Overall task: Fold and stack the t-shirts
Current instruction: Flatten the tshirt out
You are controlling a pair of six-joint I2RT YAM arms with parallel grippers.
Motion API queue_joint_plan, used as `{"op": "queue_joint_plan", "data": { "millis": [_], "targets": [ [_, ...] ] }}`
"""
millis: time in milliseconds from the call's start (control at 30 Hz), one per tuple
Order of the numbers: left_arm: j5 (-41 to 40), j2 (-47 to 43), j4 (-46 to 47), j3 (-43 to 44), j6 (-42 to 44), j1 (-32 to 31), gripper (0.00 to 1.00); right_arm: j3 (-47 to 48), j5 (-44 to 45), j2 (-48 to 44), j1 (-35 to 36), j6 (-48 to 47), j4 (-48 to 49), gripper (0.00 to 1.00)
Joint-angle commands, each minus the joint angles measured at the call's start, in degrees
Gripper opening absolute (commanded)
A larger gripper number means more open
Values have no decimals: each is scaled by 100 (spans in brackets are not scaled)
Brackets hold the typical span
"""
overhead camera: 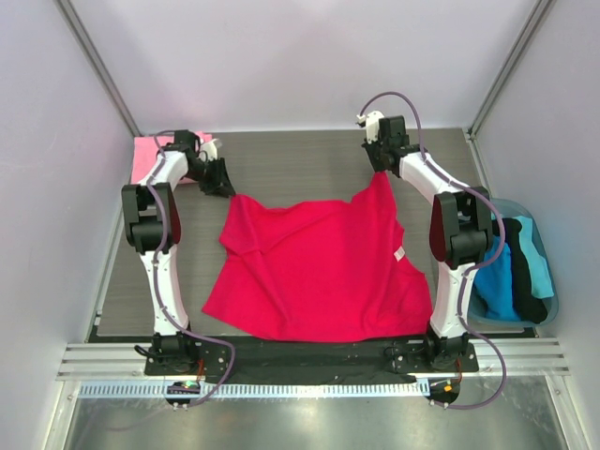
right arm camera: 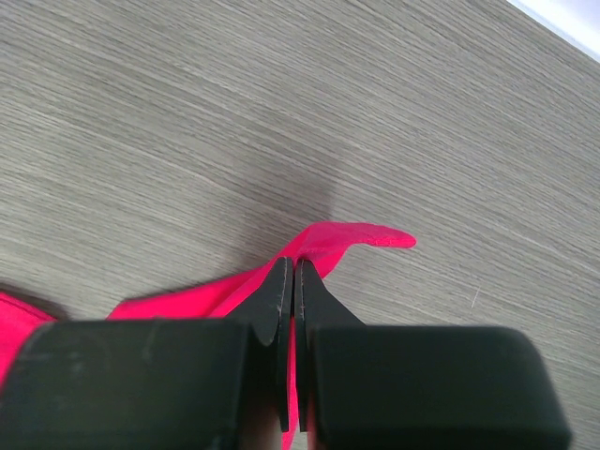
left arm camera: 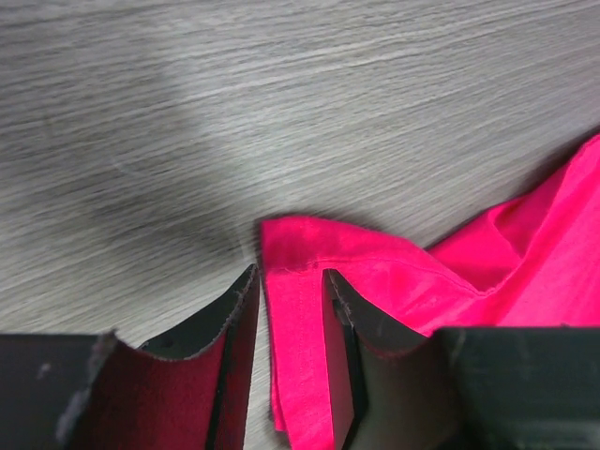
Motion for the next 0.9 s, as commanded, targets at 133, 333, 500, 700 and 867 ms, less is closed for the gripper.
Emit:
{"op": "queue_joint_plan", "data": {
  "millis": [133,333,500,700,867],
  "targets": [
    [403,139,134,64,-96,38,31,152,119,-62,67,-73,274,1],
    [412,218,117,82,-78,38,28,117,154,-62,66,-82,291,1],
    [465,253,134,82,-104,20,27,134,162,-27,66,-73,309,1],
    [526,315,161,29,-157,-24,18,169,171,17,66,-73,318,1],
    [614,306,187,-15,-175,-50,2,134,198,26,67,-82,344,1]
  ]
}}
